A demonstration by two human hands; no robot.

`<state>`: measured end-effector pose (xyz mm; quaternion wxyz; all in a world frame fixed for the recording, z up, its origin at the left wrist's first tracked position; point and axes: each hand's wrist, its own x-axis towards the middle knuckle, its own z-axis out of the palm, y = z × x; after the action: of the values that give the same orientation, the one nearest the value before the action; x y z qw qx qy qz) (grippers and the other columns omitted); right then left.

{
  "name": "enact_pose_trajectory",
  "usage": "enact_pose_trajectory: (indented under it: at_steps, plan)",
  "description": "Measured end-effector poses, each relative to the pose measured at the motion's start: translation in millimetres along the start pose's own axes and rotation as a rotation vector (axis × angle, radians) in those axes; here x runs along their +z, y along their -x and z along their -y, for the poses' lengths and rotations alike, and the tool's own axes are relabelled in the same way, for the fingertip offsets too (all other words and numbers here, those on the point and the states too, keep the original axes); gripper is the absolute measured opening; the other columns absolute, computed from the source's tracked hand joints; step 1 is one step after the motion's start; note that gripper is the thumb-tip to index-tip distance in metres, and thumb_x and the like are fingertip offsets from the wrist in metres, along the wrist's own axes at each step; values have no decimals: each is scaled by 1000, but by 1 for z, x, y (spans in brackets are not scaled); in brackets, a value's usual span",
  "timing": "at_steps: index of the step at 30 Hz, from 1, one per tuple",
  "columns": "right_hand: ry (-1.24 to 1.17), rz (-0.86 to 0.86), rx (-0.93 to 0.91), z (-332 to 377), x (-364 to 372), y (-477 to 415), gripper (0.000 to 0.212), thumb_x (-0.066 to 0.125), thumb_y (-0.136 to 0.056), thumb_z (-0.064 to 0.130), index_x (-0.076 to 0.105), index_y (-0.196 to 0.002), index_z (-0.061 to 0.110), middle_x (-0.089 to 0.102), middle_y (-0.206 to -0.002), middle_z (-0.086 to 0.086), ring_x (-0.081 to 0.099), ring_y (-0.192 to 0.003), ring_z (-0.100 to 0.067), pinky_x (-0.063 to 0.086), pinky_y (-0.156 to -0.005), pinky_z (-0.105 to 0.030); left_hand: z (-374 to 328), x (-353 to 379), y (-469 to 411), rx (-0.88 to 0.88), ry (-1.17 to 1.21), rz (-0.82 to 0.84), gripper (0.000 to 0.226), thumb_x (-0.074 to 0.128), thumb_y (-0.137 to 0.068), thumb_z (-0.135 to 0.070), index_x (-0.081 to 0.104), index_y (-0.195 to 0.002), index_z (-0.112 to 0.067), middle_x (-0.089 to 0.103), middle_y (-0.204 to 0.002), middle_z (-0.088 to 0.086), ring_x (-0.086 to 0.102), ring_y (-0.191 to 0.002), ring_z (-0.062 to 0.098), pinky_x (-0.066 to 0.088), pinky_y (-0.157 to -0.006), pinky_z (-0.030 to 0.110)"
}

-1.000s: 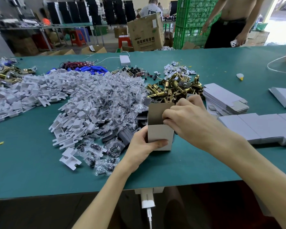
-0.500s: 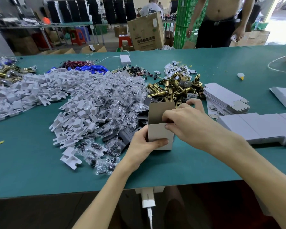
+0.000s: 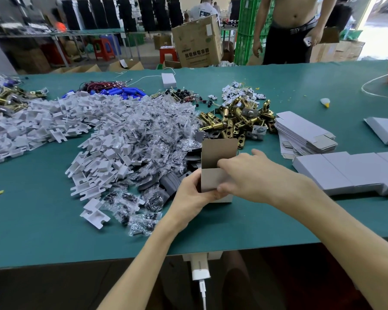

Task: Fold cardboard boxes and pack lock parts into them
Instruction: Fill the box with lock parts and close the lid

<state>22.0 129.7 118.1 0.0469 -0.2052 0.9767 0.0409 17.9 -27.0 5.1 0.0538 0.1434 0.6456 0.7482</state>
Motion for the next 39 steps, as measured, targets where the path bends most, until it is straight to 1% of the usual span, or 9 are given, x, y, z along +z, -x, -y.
enact_pose_trajectory:
  at_steps: [7, 16, 19, 22, 27, 29, 31, 34, 39]
  plan:
    - [30, 11, 43, 6, -2, 6, 39, 55, -98, 45, 30, -73, 28, 46, -80, 5, 61, -106, -31, 24, -115, -59, -1, 0, 0, -5, -41, -10, 35, 84, -85, -5, 71, -112, -23, 77, -107, 1, 71, -98, 11, 56, -81, 23]
    - [27, -321, 70, 34, -37, 18, 19, 54, -101, 41, 46, -100, 24, 63, -112, -1, 56, -111, -31, 26, -114, -46, -1, 0, -1, -11, -65, -56, 31, 87, -80, -16, 75, -101, -35, 77, -106, 6, 73, -100, 16, 57, -82, 27]
    - [49, -451, 76, 53, -35, 11, 24, 58, -99, 27, 55, -120, 16, 59, -119, -5, 45, -126, -33, 6, -126, -52, -4, 1, 1, -18, -128, -43, 24, 85, -74, -18, 72, -92, -27, 75, -85, -12, 69, -84, 2, 55, -77, 22]
    - [103, -528, -30, 78, -27, -8, 27, 59, -96, 13, 55, -123, 10, 59, -122, -10, 46, -121, -31, 19, -119, -47, -5, 0, 7, -72, -156, -59, 19, 73, -78, -13, 66, -75, -31, 66, -64, -27, 62, -68, -5, 46, -60, 8]
    - [84, -477, -130, 98, -7, -40, 27, 58, -93, 9, 56, -119, 13, 58, -126, -7, 47, -121, -28, 15, -124, -43, 6, -8, 11, -165, -282, -124, 2, 59, -100, 1, 60, -99, 0, 59, -96, 23, 51, -83, 32, 46, -73, 44]
    - [0, -617, -143, 87, -4, -44, 28, 59, -96, 7, 61, -124, 10, 62, -128, -8, 51, -123, -26, 17, -127, -40, 1, -5, 6, -93, -247, -118, 7, 66, -96, 4, 65, -96, -4, 68, -89, 11, 56, -77, 23, 50, -66, 31]
    - [-202, -828, -131, 66, -10, -41, 22, 62, -98, 7, 67, -120, 7, 67, -120, -9, 59, -113, -24, 37, -116, -36, -2, -3, 2, -41, -175, -84, 17, 78, -86, 3, 69, -88, -11, 68, -77, -6, 60, -75, 7, 50, -68, 21]
    - [-543, -1035, 22, 22, -15, -38, 16, 55, -103, 12, 69, -110, 8, 70, -104, -5, 61, -96, -18, 48, -87, -28, -1, 0, -2, -42, -75, -72, 35, 87, -80, -4, 74, -106, -24, 78, -103, -2, 72, -97, 11, 55, -81, 24]
    - [-806, -660, 342, -46, 38, -45, 17, 61, -101, 18, 72, -109, 8, 73, -103, -7, 65, -87, -14, 49, -82, -21, 2, -2, -4, -6, -45, -58, 42, 87, -82, -6, 73, -116, -25, 77, -116, 3, 72, -109, 16, 59, -90, 31]
